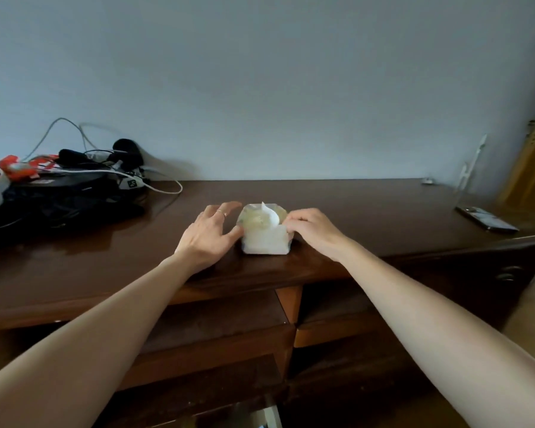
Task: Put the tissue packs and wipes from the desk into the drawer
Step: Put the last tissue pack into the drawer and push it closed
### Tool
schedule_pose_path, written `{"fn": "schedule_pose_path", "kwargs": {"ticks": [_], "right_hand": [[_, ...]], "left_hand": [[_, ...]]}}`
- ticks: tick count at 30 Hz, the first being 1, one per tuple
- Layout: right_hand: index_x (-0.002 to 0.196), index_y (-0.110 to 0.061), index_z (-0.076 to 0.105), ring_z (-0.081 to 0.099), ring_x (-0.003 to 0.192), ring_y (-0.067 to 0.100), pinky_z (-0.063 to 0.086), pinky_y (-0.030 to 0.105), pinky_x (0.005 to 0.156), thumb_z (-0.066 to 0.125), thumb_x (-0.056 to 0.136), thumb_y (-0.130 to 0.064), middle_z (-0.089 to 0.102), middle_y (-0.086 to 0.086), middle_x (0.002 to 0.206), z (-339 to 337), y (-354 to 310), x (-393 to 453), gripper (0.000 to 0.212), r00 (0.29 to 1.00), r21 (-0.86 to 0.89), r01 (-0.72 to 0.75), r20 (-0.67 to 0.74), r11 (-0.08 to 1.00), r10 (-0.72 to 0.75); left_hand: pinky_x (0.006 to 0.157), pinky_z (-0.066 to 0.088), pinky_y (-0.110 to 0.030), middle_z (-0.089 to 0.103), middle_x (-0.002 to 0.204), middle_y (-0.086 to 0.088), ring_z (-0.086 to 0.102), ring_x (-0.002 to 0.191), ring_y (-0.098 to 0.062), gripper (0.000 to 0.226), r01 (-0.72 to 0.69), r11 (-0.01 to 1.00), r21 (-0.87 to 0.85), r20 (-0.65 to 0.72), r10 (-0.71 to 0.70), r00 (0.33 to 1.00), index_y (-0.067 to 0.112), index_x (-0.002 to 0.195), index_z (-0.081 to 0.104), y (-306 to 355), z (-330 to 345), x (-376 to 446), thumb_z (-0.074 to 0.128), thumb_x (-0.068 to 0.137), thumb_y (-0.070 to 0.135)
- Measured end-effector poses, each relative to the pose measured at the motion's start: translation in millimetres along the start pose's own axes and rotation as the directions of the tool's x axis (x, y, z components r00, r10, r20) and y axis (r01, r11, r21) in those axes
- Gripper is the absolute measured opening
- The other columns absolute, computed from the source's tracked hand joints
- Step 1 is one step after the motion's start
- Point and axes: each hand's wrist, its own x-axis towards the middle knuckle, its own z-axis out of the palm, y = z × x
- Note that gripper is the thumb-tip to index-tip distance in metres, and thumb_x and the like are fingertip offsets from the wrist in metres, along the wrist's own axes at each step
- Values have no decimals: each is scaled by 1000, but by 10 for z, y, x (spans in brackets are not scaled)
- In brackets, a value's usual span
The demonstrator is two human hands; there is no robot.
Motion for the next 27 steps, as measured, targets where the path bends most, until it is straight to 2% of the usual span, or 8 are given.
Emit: {"fn": "schedule_pose_path", "kwargs": {"ticks": [3, 5, 8, 13, 17, 20, 22, 27], "right_hand": [[97, -31, 72, 61, 112, 2, 45, 31, 96, 59, 86, -26, 69, -12, 114, 54, -108, -171, 17, 994, 94, -22, -106, 995, 32], [136, -29, 56, 51, 133, 11, 40, 32, 101, 60, 92, -31, 52, -6, 147, 38, -126, -205, 44, 955, 108, -132, -253, 985, 156], [163, -23, 21, 29, 152, 29, 29, 44, 117, 48, 100, -51, 26, 2, 168, 101, -213, -269, 74, 928, 45, -350, -122, 936, 353], [165, -32, 5, 10, 158, 30, 2, 47, 126, 23, 108, -48, 14, -3, 172, 547, -417, -267, 62, 953, -210, -228, 154, 951, 262], [161, -44, 23, 41, 143, 18, 37, 34, 111, 40, 107, -34, 43, -9, 158, 507, -367, -205, 57, 981, 167, -194, 42, 967, 190], [159, -41, 31, 54, 120, 3, 45, 18, 88, 57, 99, -13, 51, -16, 143, 485, -389, -229, 71, 977, 387, -80, -154, 919, 150], [155, -38, 37, 63, 109, 3, 54, 24, 84, 66, 92, -8, 59, -14, 133, 479, -382, -215, 76, 948, 513, -64, -238, 856, 213], [129, -14, 64, 72, 110, 33, 60, 43, 87, 55, 94, -19, 74, 13, 122, 410, -402, -237, 37, 963, 718, -175, -17, 674, 268]], "left_hand": [[99, 46, -41, 63, 115, 13, 60, 108, -12, 48, 66, 994, -93, 70, -59, 996, 50, 127, 51, 37, -25, -30, 41, 83, 67], [92, 47, -37, 67, 106, 18, 62, 107, -12, 50, 69, 992, -104, 91, -60, 994, 45, 128, 53, 79, -33, -79, 42, 84, 66], [86, 44, -34, 68, 120, 8, 61, 114, -23, 49, 123, 990, -66, 75, -118, 990, 34, 134, 56, 165, -5, -125, 40, 94, 58], [90, 43, -37, 66, 119, -8, 58, 109, -30, 48, 230, 967, -106, 214, -204, 955, 18, 119, 63, 508, 82, -190, 29, 98, 45], [104, 45, -34, 61, 134, -7, 59, 119, -20, 52, 292, 822, -488, 220, -208, 953, 9, 142, 48, 477, 6, -152, 58, 93, 25], [87, 52, -21, 60, 136, -4, 63, 112, -12, 70, 255, 630, -733, 141, -227, 964, 7, 143, 41, 452, -8, -142, 72, 81, -5], [71, 55, -20, 64, 127, -3, 66, 105, -15, 79, 269, 581, -768, 125, -276, 953, 8, 144, 42, 452, -23, -110, 69, 73, -14], [72, 60, -40, 74, 102, -9, 72, 92, -27, 59, 315, 575, -755, 158, -308, 938, 9, 122, 65, 417, -78, -188, 56, 67, -12]]}}
